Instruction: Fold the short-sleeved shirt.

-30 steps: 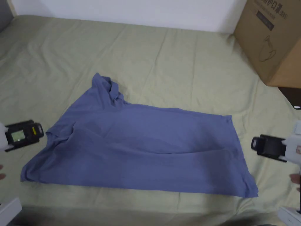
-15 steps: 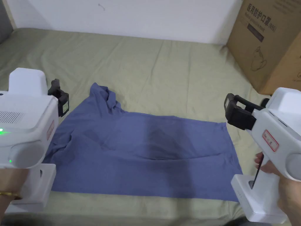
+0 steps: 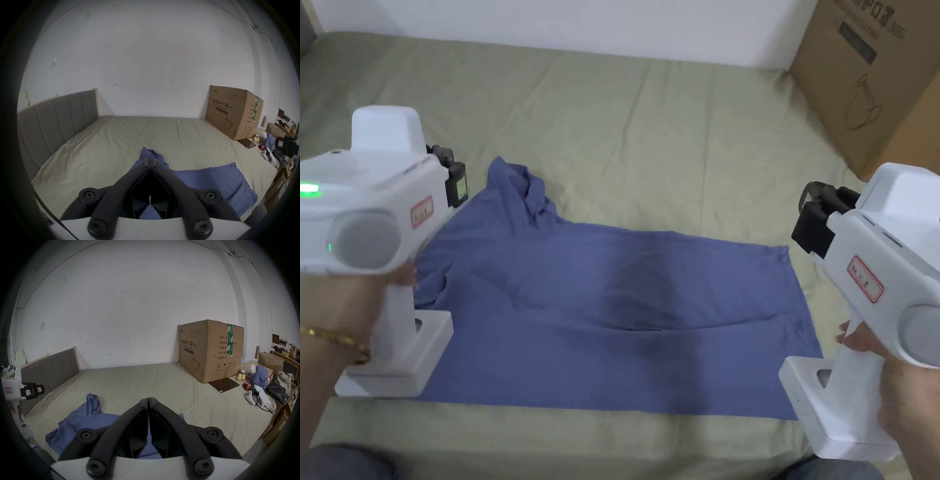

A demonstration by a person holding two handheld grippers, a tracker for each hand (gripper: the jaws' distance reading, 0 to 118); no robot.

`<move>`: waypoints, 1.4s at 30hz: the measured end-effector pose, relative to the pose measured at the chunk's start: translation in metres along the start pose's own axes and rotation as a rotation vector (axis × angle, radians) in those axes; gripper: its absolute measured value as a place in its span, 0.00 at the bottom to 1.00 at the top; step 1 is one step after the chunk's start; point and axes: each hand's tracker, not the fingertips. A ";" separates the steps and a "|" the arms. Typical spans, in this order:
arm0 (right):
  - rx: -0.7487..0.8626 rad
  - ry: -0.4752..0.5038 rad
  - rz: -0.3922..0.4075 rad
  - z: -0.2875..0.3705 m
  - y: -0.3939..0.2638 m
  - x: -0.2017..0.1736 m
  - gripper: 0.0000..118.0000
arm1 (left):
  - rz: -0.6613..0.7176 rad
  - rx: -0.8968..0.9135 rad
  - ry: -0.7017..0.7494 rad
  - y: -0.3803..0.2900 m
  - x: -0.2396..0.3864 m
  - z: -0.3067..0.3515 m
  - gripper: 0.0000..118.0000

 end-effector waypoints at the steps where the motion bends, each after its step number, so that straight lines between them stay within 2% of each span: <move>1: -0.007 0.001 0.006 -0.005 0.001 0.000 0.00 | 0.009 -0.024 0.002 0.004 -0.004 -0.012 0.11; 4: -0.023 0.002 0.015 -0.018 0.002 0.000 0.00 | 0.043 -0.143 -0.010 0.017 -0.017 -0.061 0.50; 5: -0.031 0.003 0.015 -0.023 0.002 0.000 0.00 | 0.048 -0.198 -0.021 0.019 -0.022 -0.077 0.57; 7: -0.043 0.001 0.014 -0.033 0.001 0.001 0.00 | 0.040 -0.311 -0.045 0.021 -0.029 -0.111 0.59; 9: -0.058 -0.008 0.018 -0.045 -0.001 0.003 0.00 | 0.030 -0.383 -0.032 0.018 -0.034 -0.141 0.67; 12: -0.089 -0.011 0.022 -0.063 -0.004 0.006 0.00 | 0.016 -0.489 -0.034 0.010 -0.042 -0.186 0.88; 14: -0.112 -0.015 0.028 -0.075 -0.007 0.008 0.00 | 0.031 -0.558 -0.014 0.004 -0.049 -0.214 0.97; 20: -0.168 -0.033 0.034 -0.103 -0.019 0.012 0.00 | 0.038 -0.728 0.093 -0.023 -0.065 -0.284 0.97; 23: -0.195 -0.047 0.043 -0.111 -0.027 0.014 0.00 | 0.044 -0.748 0.101 -0.033 -0.068 -0.301 0.91; 25: -0.214 -0.054 0.036 -0.115 -0.033 0.018 0.00 | 0.038 -0.744 0.111 -0.038 -0.067 -0.310 0.78; 26: -0.221 -0.057 0.033 -0.117 -0.035 0.019 0.00 | 0.032 -0.740 0.124 -0.039 -0.066 -0.313 0.68; 29: -0.237 -0.065 0.031 -0.119 -0.041 0.021 0.00 | 0.022 -0.714 0.151 -0.045 -0.064 -0.317 0.50; 32: -0.252 -0.071 0.033 -0.121 -0.045 0.022 0.00 | 0.039 -0.713 0.116 -0.054 -0.063 -0.321 0.37; 33: -0.256 -0.072 0.030 -0.121 -0.047 0.026 0.00 | 0.027 -0.703 0.126 -0.054 -0.062 -0.320 0.30; 34: -0.259 -0.072 0.027 -0.122 -0.048 0.027 0.00 | 0.023 -0.695 0.122 -0.055 -0.061 -0.319 0.17; 35: -0.263 -0.073 0.023 -0.123 -0.047 0.028 0.00 | 0.022 -0.693 0.115 -0.054 -0.060 -0.315 0.00; 37: -0.262 -0.071 0.019 -0.124 -0.045 0.028 0.00 | 0.014 -0.688 0.134 -0.048 -0.058 -0.311 0.00; 39: -0.256 -0.075 0.024 -0.129 -0.039 0.030 0.00 | 0.049 -0.670 0.086 -0.041 -0.061 -0.303 0.00; 42: -0.244 -0.065 0.013 -0.138 -0.025 0.039 0.00 | 0.094 -0.559 0.059 -0.024 -0.064 -0.283 0.00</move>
